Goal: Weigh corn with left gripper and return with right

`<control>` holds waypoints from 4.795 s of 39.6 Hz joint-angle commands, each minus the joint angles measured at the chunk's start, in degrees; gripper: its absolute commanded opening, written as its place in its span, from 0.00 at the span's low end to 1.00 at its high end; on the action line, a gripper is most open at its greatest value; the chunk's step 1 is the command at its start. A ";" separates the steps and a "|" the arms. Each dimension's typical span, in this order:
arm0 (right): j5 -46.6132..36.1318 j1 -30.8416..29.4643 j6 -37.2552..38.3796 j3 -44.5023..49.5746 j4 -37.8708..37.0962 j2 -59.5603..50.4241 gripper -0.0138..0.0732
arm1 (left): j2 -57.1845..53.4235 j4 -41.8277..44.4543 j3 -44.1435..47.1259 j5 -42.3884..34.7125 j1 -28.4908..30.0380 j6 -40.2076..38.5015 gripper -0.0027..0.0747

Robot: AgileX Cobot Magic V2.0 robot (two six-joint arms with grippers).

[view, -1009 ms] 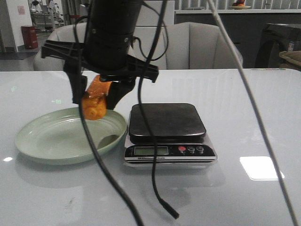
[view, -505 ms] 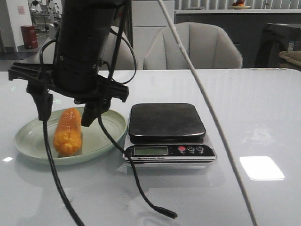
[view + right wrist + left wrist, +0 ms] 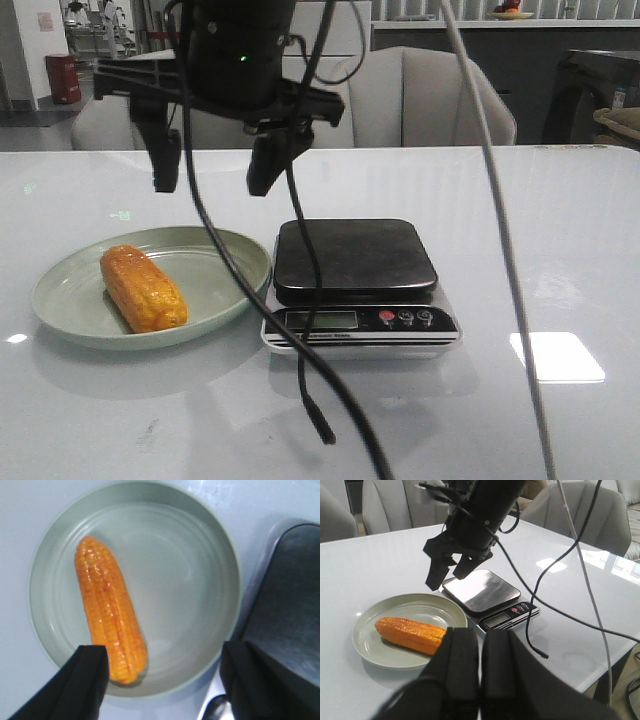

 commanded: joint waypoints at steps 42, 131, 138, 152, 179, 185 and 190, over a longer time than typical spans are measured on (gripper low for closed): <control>-24.79 -18.62 -25.84 51.49 8.62 -53.85 0.81 | 0.78 -0.07 -1.40 -4.12 -0.12 -0.01 0.18; -49.14 -18.62 -27.28 90.23 7.18 -102.63 0.34 | 0.78 -0.07 8.77 -27.78 21.04 -0.01 0.18; -49.14 -18.62 -27.28 90.23 7.18 -102.63 0.34 | 0.78 -0.07 17.38 -39.31 32.45 -0.01 0.18; -49.14 -18.62 -27.28 90.23 7.18 -102.51 0.34 | -1.32 -0.07 23.71 -40.03 37.65 -0.12 0.18; -49.14 -18.62 -27.28 90.23 7.18 -102.51 0.34 | -1.32 -0.07 23.71 -40.01 37.65 -0.12 0.18; -49.14 -18.62 -27.28 90.23 7.18 -102.51 0.34 | -1.32 -0.07 23.71 -40.01 37.65 -0.12 0.18; -49.07 -18.73 -27.28 90.23 7.18 -102.52 0.34 | -1.32 -0.07 23.71 -40.01 37.65 -0.12 0.18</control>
